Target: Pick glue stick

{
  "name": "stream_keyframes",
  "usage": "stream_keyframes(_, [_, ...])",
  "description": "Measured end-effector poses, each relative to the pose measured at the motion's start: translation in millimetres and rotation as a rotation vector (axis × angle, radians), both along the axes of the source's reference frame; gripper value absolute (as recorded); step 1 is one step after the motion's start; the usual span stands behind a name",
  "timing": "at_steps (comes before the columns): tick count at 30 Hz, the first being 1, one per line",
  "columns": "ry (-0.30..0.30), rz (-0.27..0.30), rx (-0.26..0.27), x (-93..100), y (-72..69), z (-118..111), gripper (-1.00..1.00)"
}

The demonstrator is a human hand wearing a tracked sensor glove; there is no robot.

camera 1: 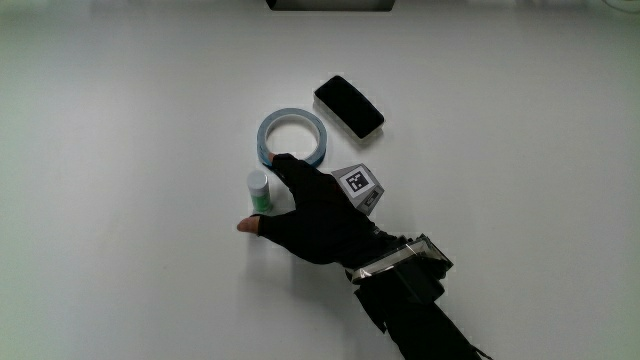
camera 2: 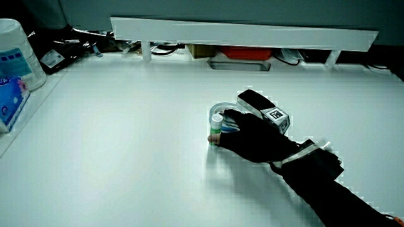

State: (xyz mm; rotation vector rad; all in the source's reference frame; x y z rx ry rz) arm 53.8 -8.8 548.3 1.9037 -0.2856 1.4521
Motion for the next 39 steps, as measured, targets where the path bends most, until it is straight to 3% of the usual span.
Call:
stream_keyframes(14, [-0.048, 0.169, 0.041, 4.5, 6.0, 4.8, 0.62])
stream_keyframes(18, [-0.047, 0.196, 0.023, 5.5, 7.7, 5.8, 0.72])
stream_keyframes(20, [-0.093, 0.216, 0.047, 5.4, 8.0, 9.4, 0.77])
stream_keyframes(23, [-0.056, 0.226, 0.021, 6.6, 9.5, 8.0, 0.85])
stream_keyframes(29, [-0.082, 0.247, 0.065, 6.5, 10.6, 8.8, 1.0])
stream_keyframes(39, [-0.078, 0.251, 0.09, 7.5, 12.8, 5.2, 1.0])
